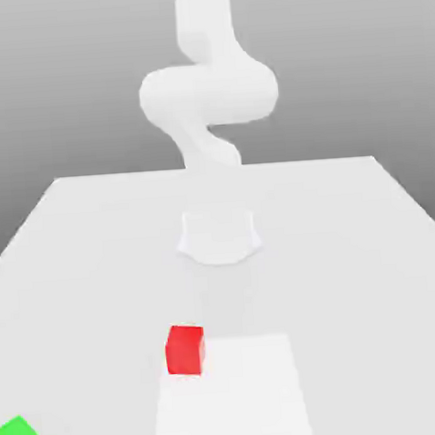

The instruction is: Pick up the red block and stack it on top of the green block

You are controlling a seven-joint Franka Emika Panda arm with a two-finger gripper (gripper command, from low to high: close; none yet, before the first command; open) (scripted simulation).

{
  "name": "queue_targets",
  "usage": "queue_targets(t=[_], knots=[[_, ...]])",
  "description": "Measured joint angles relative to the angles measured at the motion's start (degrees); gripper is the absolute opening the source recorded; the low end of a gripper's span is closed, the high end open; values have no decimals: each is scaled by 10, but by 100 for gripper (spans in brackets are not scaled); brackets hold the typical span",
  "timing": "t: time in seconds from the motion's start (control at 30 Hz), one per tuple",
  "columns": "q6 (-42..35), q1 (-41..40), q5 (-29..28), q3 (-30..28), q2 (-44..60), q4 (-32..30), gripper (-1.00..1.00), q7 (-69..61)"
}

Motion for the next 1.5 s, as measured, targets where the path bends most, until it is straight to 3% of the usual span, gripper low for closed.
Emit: queue_targets(t=[0.57,0.8,0.83,1.07,1.3,1.5], knots=[[247,-39,-9,-47,358,-274,0,-14],[375,-55,37,-25,514,-274,0,-49],[389,-61,41,-18,531,-272,-100,-52],[391,-64,39,-16,533,-271,-100,-50],[280,-60,-1,-30,403,-290,-100,-21],[213,-101,17,-49,444,-186,-100,-52]])
